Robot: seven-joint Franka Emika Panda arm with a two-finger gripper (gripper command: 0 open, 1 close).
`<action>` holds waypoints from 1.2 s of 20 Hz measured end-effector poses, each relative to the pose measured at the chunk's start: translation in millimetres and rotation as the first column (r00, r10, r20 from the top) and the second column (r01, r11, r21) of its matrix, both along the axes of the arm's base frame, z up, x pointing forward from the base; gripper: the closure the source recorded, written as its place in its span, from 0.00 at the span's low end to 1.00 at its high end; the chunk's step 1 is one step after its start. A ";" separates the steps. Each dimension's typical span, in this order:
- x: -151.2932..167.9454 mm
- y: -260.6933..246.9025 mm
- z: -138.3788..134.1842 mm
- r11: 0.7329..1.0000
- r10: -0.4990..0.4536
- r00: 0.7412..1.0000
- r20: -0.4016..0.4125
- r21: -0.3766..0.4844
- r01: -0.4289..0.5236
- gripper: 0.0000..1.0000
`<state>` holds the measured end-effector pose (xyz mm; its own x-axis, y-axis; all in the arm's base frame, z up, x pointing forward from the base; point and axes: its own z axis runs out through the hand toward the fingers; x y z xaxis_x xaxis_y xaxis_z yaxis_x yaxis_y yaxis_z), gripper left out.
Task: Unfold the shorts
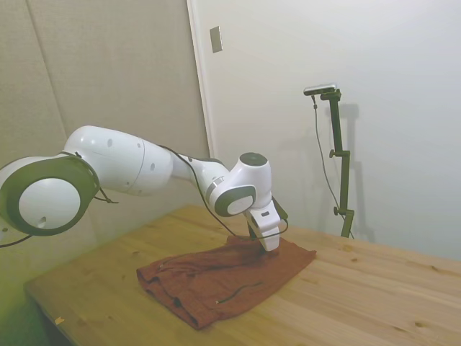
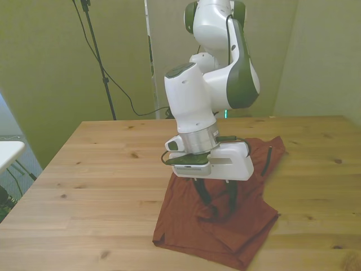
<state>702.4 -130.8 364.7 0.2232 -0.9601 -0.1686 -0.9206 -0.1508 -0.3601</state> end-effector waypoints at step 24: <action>0.9 1.4 22.7 1.000 0.023 0.999 0.036 0.002 -0.024 1.00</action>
